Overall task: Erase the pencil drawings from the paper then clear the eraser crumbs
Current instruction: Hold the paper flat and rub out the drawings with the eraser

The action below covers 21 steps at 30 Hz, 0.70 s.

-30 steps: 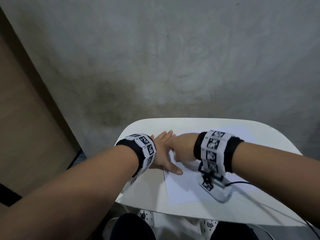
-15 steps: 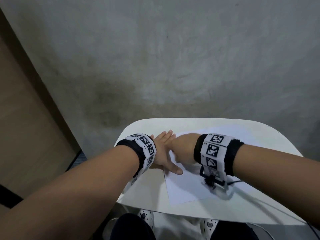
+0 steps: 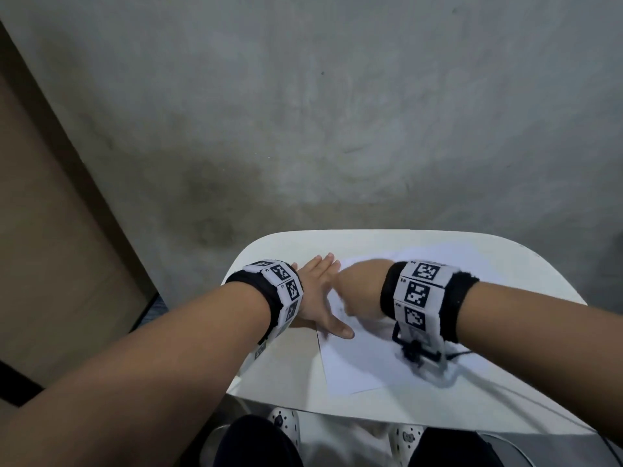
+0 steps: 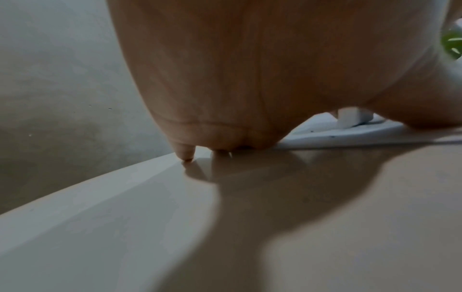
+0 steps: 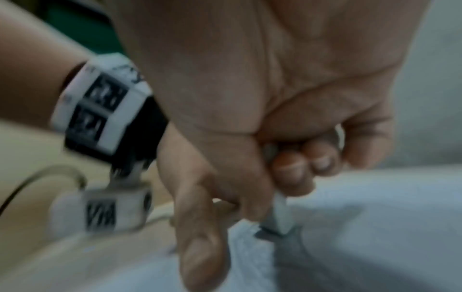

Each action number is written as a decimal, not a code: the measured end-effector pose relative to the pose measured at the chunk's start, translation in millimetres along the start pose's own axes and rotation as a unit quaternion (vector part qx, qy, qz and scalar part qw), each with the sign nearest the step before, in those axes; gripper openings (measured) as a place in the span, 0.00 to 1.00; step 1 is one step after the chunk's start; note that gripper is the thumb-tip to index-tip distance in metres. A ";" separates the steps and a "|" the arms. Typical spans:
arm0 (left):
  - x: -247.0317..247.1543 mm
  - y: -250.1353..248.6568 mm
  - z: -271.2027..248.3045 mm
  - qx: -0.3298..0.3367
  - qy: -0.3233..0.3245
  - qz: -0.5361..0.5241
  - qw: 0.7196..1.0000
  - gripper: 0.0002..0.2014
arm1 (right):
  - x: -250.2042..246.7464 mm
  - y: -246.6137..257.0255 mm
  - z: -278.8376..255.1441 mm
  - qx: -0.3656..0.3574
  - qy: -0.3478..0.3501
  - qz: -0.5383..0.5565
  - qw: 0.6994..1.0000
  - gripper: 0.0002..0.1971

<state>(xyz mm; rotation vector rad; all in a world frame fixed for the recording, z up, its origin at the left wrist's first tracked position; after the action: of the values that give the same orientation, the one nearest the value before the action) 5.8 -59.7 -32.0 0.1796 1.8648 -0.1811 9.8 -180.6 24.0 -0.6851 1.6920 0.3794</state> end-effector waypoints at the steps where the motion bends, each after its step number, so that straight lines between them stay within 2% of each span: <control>1: -0.4 0.1 -0.1 0.001 -0.001 0.001 1.000 0.65 | -1.7 -1.7 0.5 0.000 0.011 0.017 1.000 0.10; 2: 0.5 0.6 -0.5 0.002 0.000 0.001 1.000 0.65 | -4.9 -6.0 2.6 0.008 0.015 0.004 1.000 0.13; 4: 0.0 2.1 -1.2 0.002 0.001 -0.001 1.000 0.65 | -11.2 -18.6 5.8 0.029 -0.006 -0.037 0.999 0.11; 6: 0.4 2.3 -1.0 0.002 0.001 -0.001 1.000 0.65 | -10.8 -18.1 6.0 0.039 0.001 -0.069 0.997 0.10; 8: 0.9 2.1 -0.2 0.000 -0.003 -0.002 1.000 0.65 | -1.2 -0.1 -2.1 -0.003 0.047 -0.069 0.996 0.19; 10: 1.1 2.3 -0.5 0.005 -0.004 -0.008 1.000 0.65 | 1.0 -6.3 -3.0 0.011 0.045 -0.008 0.999 0.20; 12: 0.5 2.2 -2.4 0.007 -0.006 -0.010 1.000 0.65 | -7.1 -45.0 6.3 0.077 -0.032 0.050 0.995 0.14; 14: -0.3 1.9 -4.6 0.006 -0.009 -0.012 1.000 0.65 | -4.3 -82.7 5.7 0.138 -0.049 0.129 0.981 0.08; 16: -1.9 1.1 -6.1 0.010 -0.010 -0.016 1.000 0.64 | 11.4 -104.9 4.3 0.159 -0.018 0.255 0.954 0.14; 18: -3.6 -0.4 -7.4 0.010 -0.007 -0.014 1.000 0.65 | 25.1 -114.3 0.2 0.184 -0.011 0.379 0.907 0.15; 19: -5.4 -1.3 -7.8 0.007 -0.003 -0.009 1.000 0.64 | 28.9 -116.5 -1.4 0.190 -0.019 0.408 0.893 0.15; 21: -10.6 -3.9 -7.7 -0.003 0.005 0.014 1.000 0.63 | 33.0 -119.7 -0.9 0.189 -0.034 0.419 0.888 0.15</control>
<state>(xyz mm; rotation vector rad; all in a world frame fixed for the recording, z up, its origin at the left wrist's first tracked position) 1.0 -62.2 -19.5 0.2032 1.8724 -0.1564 80.1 -281.4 6.0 0.3833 1.8560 0.6334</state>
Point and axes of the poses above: each hand's wrist, its own z-axis towards the middle knuckle, its own x-axis out of the palm, y = z × x, the point moved 2 cm from there along z, towards the middle knuckle, and after that the axes turned 13 degrees about -y, right-handed, at the moved point
